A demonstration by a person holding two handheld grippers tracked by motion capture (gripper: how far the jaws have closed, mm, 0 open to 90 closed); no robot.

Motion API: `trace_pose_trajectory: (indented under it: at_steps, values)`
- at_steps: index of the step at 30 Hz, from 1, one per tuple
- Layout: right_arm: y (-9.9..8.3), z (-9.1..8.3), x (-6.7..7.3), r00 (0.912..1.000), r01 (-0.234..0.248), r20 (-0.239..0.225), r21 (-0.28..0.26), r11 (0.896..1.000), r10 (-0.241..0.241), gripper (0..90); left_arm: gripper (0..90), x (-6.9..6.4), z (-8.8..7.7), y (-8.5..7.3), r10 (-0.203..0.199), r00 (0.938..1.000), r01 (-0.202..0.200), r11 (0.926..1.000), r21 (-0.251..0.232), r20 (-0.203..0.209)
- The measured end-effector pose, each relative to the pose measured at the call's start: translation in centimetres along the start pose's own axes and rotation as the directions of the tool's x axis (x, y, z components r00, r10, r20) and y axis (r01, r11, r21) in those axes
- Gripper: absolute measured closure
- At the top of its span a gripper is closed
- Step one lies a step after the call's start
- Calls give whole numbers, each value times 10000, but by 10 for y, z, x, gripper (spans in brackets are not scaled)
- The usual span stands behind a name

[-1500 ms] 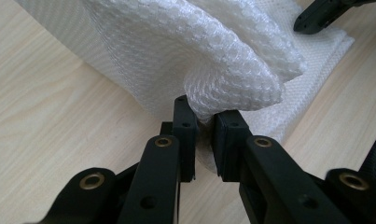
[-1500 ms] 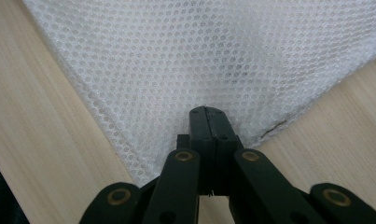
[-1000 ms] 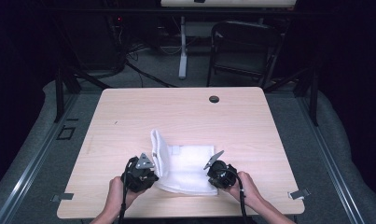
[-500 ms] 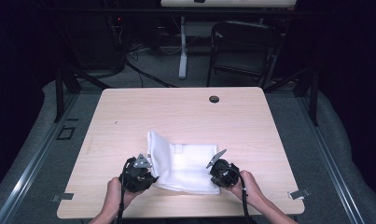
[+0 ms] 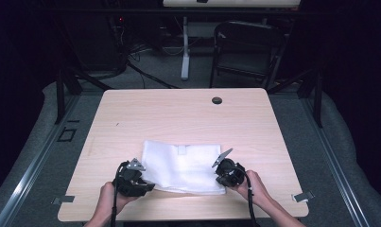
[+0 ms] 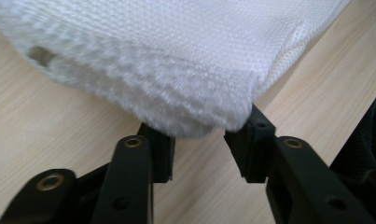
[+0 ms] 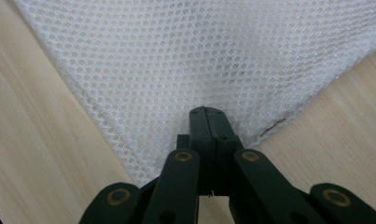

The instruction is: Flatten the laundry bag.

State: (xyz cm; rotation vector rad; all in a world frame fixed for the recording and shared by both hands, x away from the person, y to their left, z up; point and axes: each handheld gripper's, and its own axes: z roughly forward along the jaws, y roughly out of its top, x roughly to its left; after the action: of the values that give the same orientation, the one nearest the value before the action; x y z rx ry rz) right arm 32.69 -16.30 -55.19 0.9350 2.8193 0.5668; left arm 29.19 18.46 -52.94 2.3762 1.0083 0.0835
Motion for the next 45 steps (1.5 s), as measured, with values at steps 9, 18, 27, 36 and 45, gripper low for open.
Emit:
trace_pose_trajectory:
  at_steps: [9, 18, 27, 36, 45]
  values:
    - [-1, -3, -6, 9995, -152, -283, -56, 9999, 150, 836, 260, 24, -25, -30, -1357, 9896, 1350, 9907, -184, -472]
    - [-5, -31, -7, 9977, -660, -195, -846, 9942, 645, 315, 160, 12, -28, -9, -637, 9962, 567, 9920, -1127, -589]
    - [-18, -49, -11, 9956, -937, -96, -1051, 9900, 932, 144, 160, -22, 8, 38, 1015, 9948, -1004, 9906, -925, 74]
    - [-26, -52, -15, 9938, -1106, -190, -1028, 9885, 1092, 163, 320, -53, 45, 67, 2616, 9622, -2565, 9640, -706, 764]
    - [-27, -52, -19, 9930, -1179, -156, -982, 9882, 1170, 189, 542, -66, 68, 70, 3568, 9250, -3604, 9328, 42, 1305]
